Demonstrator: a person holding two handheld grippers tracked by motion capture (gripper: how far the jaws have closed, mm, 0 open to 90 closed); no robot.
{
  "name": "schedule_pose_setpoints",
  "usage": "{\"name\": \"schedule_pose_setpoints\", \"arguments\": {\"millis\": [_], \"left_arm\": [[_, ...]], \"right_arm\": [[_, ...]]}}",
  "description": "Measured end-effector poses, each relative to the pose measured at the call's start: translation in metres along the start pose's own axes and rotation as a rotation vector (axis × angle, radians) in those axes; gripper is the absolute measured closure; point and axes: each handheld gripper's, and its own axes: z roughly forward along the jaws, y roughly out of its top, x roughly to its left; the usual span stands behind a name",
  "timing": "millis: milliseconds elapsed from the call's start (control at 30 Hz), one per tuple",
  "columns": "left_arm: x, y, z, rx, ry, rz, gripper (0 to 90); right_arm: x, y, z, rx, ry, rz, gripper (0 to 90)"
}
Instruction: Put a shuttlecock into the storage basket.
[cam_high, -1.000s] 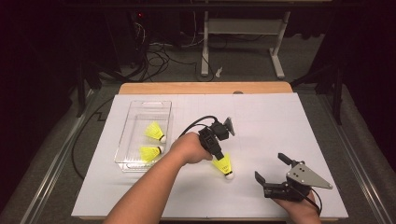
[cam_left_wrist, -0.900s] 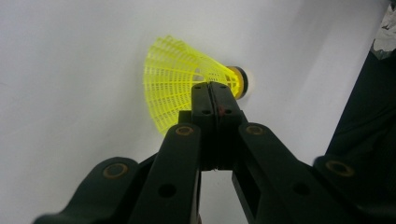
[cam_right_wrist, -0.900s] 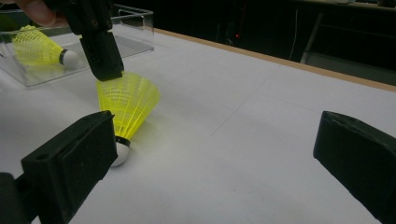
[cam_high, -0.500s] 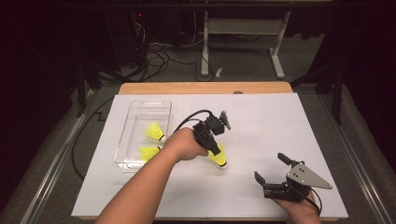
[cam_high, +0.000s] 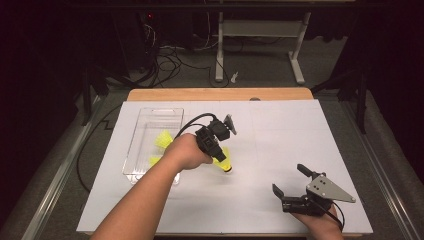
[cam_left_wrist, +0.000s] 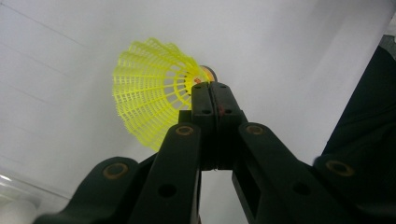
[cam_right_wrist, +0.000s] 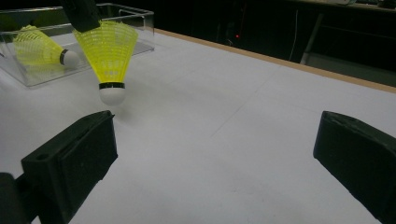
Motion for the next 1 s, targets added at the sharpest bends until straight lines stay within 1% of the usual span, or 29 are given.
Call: {"name": "schedule_pose_setpoints", "arguments": {"millis": [133, 300, 500, 667, 700, 800, 833, 1000], "left_arm": [[0.003, -0.006, -0.003, 0.000, 0.000, -0.012, 90.0], [0.008, -0.015, -0.005, 0.003, 0.011, -0.030, 90.0], [0.014, -0.027, -0.010, -0.005, 0.013, -0.052, 90.0], [0.018, -0.035, -0.015, -0.011, 0.020, -0.059, 90.0], [0.019, -0.036, -0.016, -0.004, 0.020, -0.058, 90.0], [0.019, -0.040, -0.017, -0.008, 0.019, -0.062, 90.0], [0.019, -0.040, -0.018, -0.001, 0.020, -0.060, 90.0], [0.022, -0.047, -0.023, -0.010, 0.023, -0.074, 90.0]], "right_arm": [[0.000, 0.000, 0.000, -0.001, 0.001, 0.001, 0.3], [0.000, 0.000, 0.000, 0.001, 0.000, 0.000, 0.3], [0.000, 0.000, 0.001, 0.001, 0.002, 0.001, 0.3], [0.001, -0.001, 0.001, 0.004, 0.001, -0.001, 0.3], [0.000, -0.001, 0.002, 0.005, 0.000, -0.002, 0.3], [0.000, -0.001, 0.002, 0.005, 0.001, -0.002, 0.3], [0.001, -0.001, 0.002, 0.004, 0.001, -0.002, 0.3], [0.000, -0.001, 0.001, 0.002, 0.001, -0.001, 0.3]]}}
